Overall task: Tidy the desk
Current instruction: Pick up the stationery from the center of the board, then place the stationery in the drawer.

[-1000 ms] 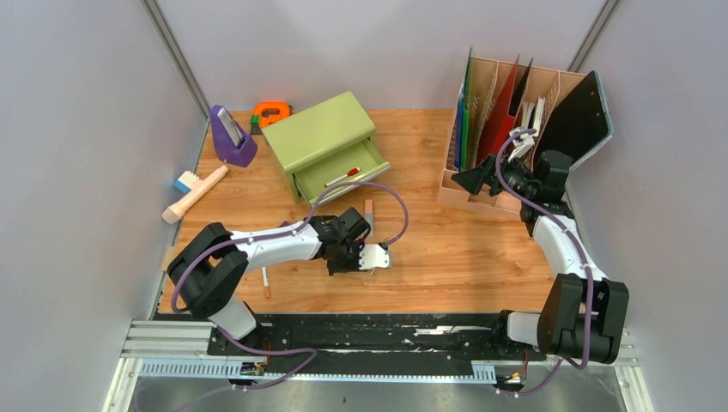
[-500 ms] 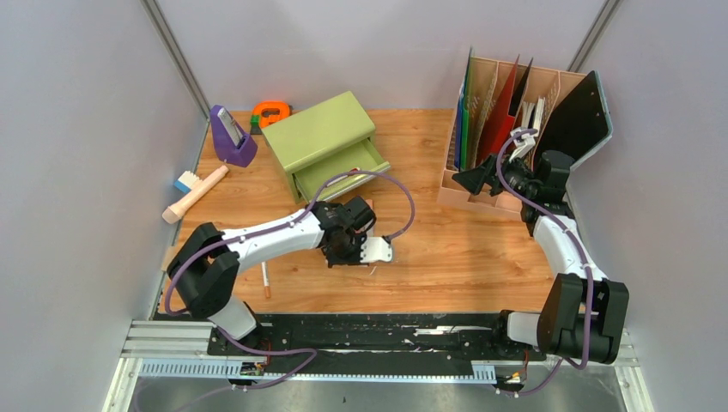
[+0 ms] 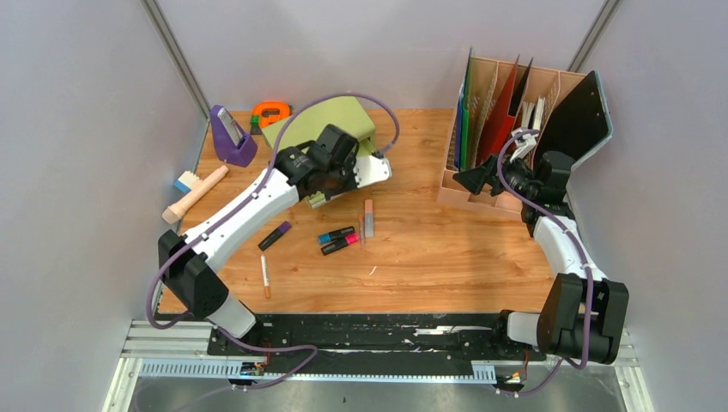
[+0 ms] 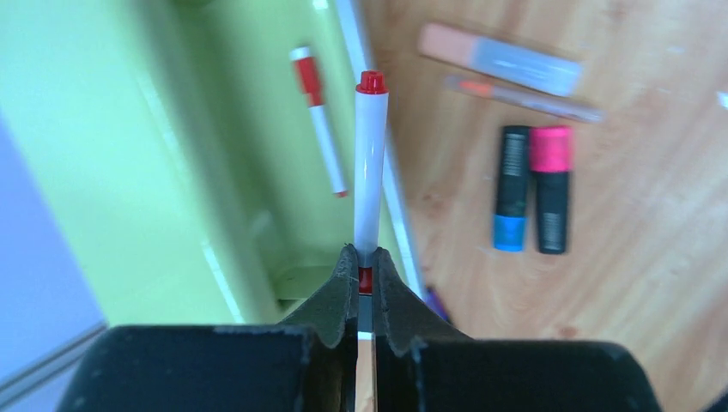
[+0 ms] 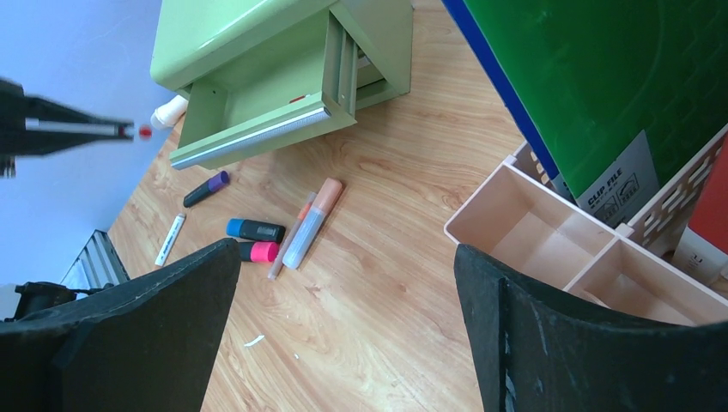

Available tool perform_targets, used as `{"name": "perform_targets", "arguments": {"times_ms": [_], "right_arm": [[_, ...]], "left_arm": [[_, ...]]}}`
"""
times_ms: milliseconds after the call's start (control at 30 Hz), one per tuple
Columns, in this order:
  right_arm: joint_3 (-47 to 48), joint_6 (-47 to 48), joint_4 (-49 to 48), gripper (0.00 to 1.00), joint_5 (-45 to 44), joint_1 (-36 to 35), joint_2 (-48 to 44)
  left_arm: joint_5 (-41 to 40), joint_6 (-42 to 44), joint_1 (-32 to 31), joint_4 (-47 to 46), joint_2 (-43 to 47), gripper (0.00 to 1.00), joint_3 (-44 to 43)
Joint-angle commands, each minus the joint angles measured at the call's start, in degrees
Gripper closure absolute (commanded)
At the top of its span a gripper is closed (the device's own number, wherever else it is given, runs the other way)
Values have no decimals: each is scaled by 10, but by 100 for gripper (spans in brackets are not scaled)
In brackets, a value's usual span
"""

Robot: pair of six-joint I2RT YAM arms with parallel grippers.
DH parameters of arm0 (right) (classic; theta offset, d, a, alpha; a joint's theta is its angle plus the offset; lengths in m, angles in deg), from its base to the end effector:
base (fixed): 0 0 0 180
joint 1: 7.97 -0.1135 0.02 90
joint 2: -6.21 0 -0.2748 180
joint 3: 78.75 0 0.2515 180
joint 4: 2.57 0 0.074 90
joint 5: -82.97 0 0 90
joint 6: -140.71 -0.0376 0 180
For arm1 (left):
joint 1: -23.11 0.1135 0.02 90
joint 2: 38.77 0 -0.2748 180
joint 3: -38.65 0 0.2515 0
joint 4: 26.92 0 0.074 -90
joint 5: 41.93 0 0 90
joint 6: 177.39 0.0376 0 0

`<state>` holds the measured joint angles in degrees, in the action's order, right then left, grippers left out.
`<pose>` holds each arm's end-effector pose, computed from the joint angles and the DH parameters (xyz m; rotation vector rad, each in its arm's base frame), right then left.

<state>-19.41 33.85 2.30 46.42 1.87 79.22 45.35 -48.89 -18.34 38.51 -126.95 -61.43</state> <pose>0.2766 -0.0173 0.2862 -0.2132 1.8542 0.9592 0.2438 -0.2129 0.3503 1.5936 1.9314 0.0382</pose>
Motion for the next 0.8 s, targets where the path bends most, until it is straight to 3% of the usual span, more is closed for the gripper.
{"name": "perform_targets", "arguments": {"times_ms": [0,300,367,433,567,767], "right_arm": [[-6,-6,-27,2,3,4,-16],[-7,-8,-29,2,5,6,-16],[-8,-7,-29,2,4,6,-16],[-8,-8,-29,2,5,7,-16],[-8,-10,-32,2,7,7,-12],[-8,-16,-36,2,9,7,-3]], "left_arm": [[-64,1,48,-23,-46,93,-68],[-35,-20,107,-24,-175,90,-155],[-37,-24,107,-24,-190,84,-158],[-47,-38,108,-26,-201,68,-161],[-49,-57,109,-27,-201,48,-166],[2,-68,109,-29,-145,32,-160]]}}
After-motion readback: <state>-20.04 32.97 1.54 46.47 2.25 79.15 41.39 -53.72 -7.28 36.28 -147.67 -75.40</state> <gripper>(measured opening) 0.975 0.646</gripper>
